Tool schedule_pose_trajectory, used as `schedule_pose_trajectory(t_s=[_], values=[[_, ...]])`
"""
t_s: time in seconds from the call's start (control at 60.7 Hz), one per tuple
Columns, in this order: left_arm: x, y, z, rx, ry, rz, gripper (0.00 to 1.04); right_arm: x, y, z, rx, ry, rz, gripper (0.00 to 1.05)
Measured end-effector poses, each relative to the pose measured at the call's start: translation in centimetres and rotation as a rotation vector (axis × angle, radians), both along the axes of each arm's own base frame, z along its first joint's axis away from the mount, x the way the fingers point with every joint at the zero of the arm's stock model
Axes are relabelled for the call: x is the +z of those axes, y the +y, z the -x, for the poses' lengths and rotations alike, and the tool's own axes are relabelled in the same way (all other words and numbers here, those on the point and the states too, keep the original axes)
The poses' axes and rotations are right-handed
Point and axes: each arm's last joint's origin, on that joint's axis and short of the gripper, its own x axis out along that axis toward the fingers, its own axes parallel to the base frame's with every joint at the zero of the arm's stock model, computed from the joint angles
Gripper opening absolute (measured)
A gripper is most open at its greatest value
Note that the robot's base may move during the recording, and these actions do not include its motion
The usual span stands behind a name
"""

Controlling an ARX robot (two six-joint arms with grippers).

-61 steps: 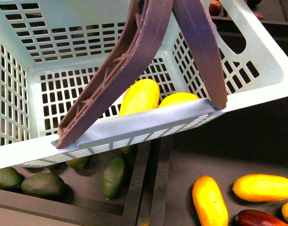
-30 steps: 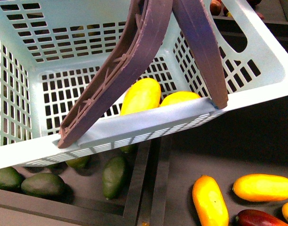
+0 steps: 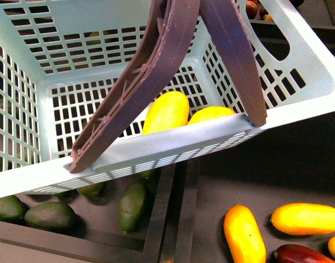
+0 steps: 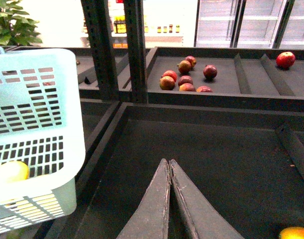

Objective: Pick lemon and mango into basket

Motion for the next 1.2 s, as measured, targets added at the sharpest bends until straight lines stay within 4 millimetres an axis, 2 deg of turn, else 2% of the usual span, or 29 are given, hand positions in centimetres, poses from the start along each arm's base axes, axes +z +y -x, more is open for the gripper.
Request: schedule_pose_trajectory(t_s=[0.033,0.099,0.593,1.202], values=[[0.00,0.01,-0.01,0.001,0.000,0.001,0.05,0.00,0.00,0.01,0.000,0.000,0.000,0.02],[0.00,0.02,-0.01,0.002,0.002,0.002,0.05,0.01,0.00,0.01,0.000,-0.001,0.002,0.16],[0.00,0.01,-0.01,0.002,0.001,0.000,0.05,0.01,0.00,0.02,0.000,-0.002,0.001,0.96],[-0.05,-0.15,0.08,-0.003,0.007,0.006,0.05,0.01,0.00,0.04,0.001,-0.003,0.002,0.96]])
